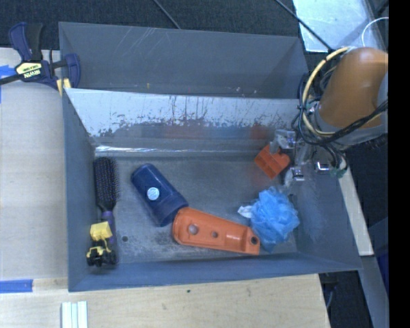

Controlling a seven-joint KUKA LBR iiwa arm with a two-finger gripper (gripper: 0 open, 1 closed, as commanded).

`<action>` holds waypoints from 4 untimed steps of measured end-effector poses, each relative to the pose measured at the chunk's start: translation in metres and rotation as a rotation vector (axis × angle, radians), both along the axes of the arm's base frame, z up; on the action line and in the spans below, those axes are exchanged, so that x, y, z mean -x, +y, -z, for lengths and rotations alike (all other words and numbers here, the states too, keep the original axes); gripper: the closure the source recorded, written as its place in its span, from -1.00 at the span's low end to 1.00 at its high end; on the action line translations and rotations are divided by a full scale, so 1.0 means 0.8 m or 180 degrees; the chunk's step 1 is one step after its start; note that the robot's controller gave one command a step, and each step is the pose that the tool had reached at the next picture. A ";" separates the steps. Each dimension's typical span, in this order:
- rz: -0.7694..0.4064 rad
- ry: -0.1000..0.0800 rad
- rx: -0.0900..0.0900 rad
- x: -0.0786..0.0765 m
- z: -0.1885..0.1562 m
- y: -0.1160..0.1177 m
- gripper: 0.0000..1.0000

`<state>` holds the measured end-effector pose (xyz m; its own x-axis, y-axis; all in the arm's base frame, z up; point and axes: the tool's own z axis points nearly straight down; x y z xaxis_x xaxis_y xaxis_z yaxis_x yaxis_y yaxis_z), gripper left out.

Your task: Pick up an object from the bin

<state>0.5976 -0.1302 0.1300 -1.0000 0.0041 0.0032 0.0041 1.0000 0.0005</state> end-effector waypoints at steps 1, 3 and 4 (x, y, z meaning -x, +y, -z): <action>-0.0013 -0.0023 0.0004 -0.002 -0.006 0.001 -1.00; 0.0168 -0.0098 0.0019 0.126 -0.017 0.082 -1.00; 0.0677 -0.0058 0.0018 0.138 0.038 -0.026 -1.00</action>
Offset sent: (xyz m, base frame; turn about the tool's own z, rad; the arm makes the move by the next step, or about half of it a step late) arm -0.0729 0.0299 -0.0600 0.0323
